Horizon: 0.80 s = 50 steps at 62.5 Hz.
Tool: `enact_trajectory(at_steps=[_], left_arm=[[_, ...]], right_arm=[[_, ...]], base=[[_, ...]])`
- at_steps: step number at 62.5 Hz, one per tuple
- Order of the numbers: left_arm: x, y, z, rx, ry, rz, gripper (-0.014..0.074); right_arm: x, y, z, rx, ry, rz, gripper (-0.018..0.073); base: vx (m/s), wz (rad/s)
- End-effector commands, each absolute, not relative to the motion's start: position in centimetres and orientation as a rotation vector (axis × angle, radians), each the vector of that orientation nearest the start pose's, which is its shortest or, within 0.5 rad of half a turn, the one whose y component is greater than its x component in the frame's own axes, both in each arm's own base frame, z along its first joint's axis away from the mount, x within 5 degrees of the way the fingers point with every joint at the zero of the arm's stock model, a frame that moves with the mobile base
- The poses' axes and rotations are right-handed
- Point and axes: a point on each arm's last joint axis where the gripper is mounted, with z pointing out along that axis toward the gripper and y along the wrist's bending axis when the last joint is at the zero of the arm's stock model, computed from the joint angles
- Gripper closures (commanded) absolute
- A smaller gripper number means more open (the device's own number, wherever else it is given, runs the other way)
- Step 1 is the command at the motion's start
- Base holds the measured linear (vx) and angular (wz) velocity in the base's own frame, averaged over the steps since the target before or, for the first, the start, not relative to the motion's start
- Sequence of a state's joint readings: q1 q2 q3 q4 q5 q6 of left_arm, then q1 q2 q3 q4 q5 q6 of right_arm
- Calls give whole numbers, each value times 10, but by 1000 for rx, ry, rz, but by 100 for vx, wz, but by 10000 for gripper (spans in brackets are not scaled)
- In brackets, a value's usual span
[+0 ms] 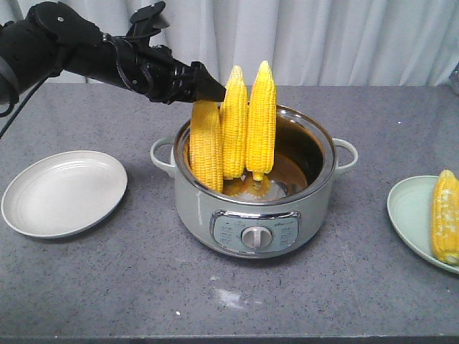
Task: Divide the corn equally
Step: 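Move the left gripper over the pot and grasp the nearest corn cob, then lift the corn cob and carry it over the cream plate with left gripper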
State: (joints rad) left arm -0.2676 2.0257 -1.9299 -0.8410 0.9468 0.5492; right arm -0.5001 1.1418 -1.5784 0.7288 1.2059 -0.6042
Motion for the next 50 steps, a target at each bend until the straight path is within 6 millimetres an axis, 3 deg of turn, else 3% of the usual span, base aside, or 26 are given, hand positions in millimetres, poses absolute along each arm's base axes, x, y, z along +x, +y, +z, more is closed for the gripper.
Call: enact_trajectory(at_steps=[1, 10, 18, 41, 50], left_arm=[[417, -177, 370, 591, 2105, -947, 74], [417, -177, 370, 595, 2107, -949, 101], [417, -177, 370, 598, 2109, -950, 184], [415, -178, 371, 608, 2113, -959, 601], [405, -173, 393, 600, 2055, -963, 605]], right_arm=[[185, -36, 514, -157, 1927, 218, 31], [185, -36, 514, -158, 1928, 219, 32], [185, -35, 514, -159, 1929, 220, 32], [185, -35, 514, -155, 1930, 222, 32], [185, -35, 514, -157, 1932, 224, 32]], base=[[0, 0], [0, 0], [0, 0], [0, 0], [0, 0]])
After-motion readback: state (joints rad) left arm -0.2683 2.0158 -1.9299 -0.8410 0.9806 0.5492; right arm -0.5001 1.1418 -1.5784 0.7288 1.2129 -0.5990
